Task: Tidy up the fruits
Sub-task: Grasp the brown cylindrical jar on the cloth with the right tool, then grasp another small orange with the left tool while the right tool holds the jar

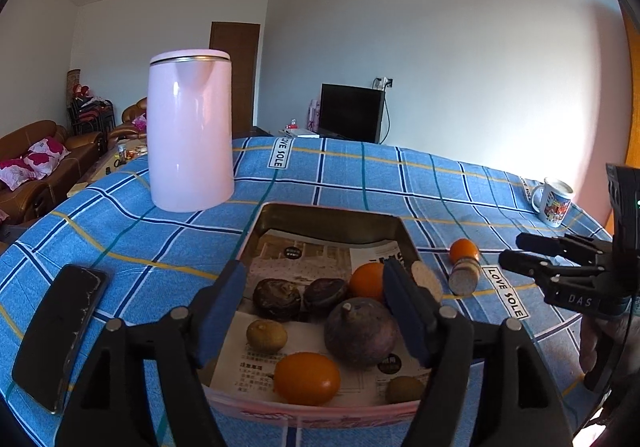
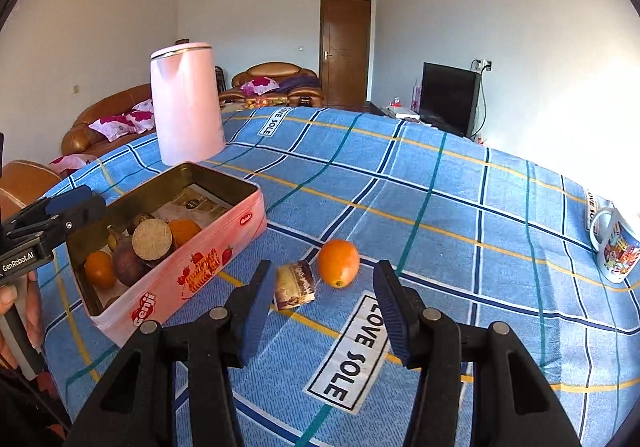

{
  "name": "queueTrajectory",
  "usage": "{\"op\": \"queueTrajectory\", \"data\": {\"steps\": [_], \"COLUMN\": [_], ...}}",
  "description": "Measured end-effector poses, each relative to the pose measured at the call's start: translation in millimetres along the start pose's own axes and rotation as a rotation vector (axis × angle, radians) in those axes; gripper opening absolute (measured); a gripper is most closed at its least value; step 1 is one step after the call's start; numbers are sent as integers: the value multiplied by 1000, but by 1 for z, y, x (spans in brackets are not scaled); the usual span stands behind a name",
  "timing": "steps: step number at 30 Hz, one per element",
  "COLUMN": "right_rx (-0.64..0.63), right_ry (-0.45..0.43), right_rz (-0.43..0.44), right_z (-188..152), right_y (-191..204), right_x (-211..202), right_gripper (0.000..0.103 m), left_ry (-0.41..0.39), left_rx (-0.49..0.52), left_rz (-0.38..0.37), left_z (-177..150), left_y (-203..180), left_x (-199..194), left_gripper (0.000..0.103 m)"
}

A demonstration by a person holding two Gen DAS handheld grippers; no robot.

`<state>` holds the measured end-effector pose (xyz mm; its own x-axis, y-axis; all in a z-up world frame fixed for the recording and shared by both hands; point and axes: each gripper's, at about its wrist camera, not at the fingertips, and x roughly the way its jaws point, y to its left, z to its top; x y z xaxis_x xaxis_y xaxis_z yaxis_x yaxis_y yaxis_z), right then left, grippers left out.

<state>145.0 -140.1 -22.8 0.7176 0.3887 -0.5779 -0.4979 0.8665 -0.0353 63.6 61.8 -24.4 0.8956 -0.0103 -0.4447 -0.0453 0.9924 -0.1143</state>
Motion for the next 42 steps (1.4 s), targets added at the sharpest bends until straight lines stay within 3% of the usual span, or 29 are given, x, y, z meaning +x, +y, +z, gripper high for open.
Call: {"op": "queueTrajectory", "data": {"steps": [10, 13, 19, 20, 28, 35, 42], "right_rx": [-116, -127, -134, -132, -58, 81, 152], "right_ry": [96, 122, 217, 231, 106, 102, 86], "right_rz": [-19, -13, -23, -21, -46, -137, -179], "right_z": [4, 6, 3, 3, 4, -3, -7], "right_y": [24, 26, 26, 26, 4, -62, -97], "right_x": [36, 44, 62, 64, 31, 20, 13], "right_gripper": [52, 46, 45, 38, 37, 37, 37], "left_ry": [-12, -12, -7, -6, -8, 107, 209], "left_rx": [33, 39, 55, 57, 130, 170, 191], "left_rz": [-17, -18, -24, -26, -90, -176, -174], "left_z": [5, 6, 8, 9, 25, 31, 31], "left_y": [-14, -17, -25, -27, -74, -133, -170], "left_x": [-4, -4, -1, 0, 8, 56, 103], "left_gripper": [75, 77, 77, 77, 77, 77, 77]}}
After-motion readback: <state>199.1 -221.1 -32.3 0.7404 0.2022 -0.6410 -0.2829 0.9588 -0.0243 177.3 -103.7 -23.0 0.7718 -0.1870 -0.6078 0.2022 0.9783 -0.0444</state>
